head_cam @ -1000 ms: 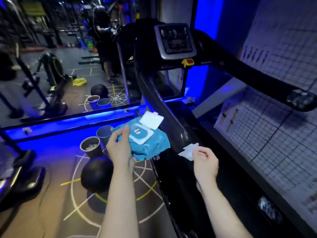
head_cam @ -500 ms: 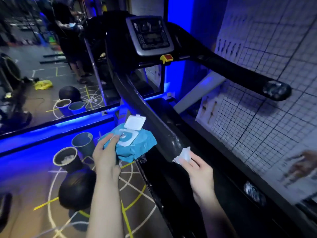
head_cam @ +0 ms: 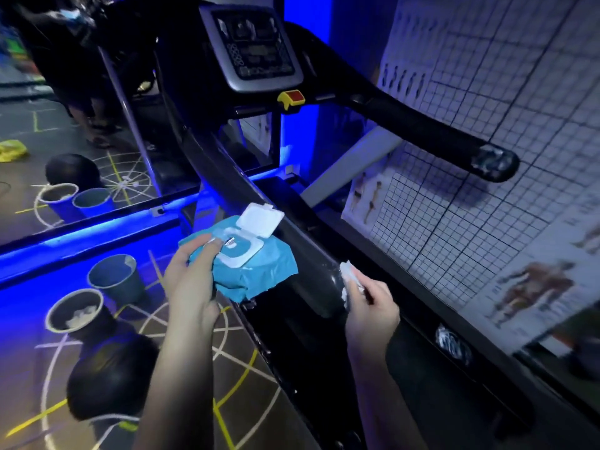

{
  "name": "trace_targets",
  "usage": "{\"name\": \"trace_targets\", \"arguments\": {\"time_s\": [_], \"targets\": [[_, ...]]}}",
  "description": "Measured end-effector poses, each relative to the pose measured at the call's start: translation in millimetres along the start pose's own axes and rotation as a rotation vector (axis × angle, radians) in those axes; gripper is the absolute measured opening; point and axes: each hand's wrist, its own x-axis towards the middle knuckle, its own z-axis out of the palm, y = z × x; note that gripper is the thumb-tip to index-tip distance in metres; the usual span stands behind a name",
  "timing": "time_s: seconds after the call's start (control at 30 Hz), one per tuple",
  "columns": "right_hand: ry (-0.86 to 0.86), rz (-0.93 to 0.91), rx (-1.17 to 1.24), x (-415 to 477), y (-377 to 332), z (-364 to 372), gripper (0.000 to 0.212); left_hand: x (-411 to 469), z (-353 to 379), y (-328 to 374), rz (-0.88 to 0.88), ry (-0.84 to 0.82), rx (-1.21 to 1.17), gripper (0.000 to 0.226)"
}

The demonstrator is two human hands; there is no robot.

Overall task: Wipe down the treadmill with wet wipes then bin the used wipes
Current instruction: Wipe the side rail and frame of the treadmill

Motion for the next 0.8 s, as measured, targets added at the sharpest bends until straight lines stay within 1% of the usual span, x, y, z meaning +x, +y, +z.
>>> {"name": "trace_targets", "arguments": {"time_s": [0.07,0.1,0.13,0.17,0.23,0.27,0.33,0.37,0.4,0.47,0.53,0.6,0.63,0.67,0.73,0.8], "targets": [[0.044,-0.035,-0.019,-2,-10,14,0.014,4,-1,0,-0.016,-0.048,-0.012,0.032],[0.039,-0.028,-0.023,-1,-15,20,0.01,4,0,1,-0.021,-0.066,-0.024,0.033],[0.01,0.004,-0.013,2,-20,25,0.005,4,1,2,-0.026,-0.074,-0.041,0.033],[-0.033,0.058,0.014,5,-27,29,0.005,4,2,4,-0.031,-0.075,-0.06,0.033],[-0.116,0.152,0.106,10,-34,33,0.022,5,4,7,-0.028,-0.067,-0.076,0.033],[-0.107,0.181,0.171,11,-36,31,0.026,5,5,8,-0.021,-0.068,-0.076,0.034],[0.002,0.221,0.307,13,-36,17,0.022,4,6,8,-0.013,-0.073,-0.071,0.034],[0.047,0.248,0.33,16,-34,7,0.019,3,6,9,-0.008,-0.072,-0.063,0.032],[0.055,0.279,0.332,18,-32,-4,0.016,1,7,9,-0.003,-0.068,-0.054,0.03],[-0.016,0.351,0.294,24,-25,-25,0.011,-2,5,8,0.003,-0.055,-0.033,0.025],[-0.17,0.404,0.208,21,-23,-34,0.019,-6,3,6,0.001,-0.057,-0.003,0.02],[-0.326,0.382,0.111,11,-23,-33,0.026,-9,1,7,0.0,-0.058,0.011,0.02],[-0.371,0.344,0.077,7,-24,-32,0.026,-9,1,7,0.005,-0.053,0.014,0.021],[-0.383,0.283,0.025,4,-23,-32,0.025,-9,1,8,0.009,-0.045,0.014,0.023],[-0.338,0.133,-0.188,6,-22,-34,0.02,-10,1,11,0.009,-0.035,0.001,0.028],[-0.314,0.022,-0.324,9,-20,-37,0.018,-12,-2,11,0.003,-0.032,0.003,0.029]]}}
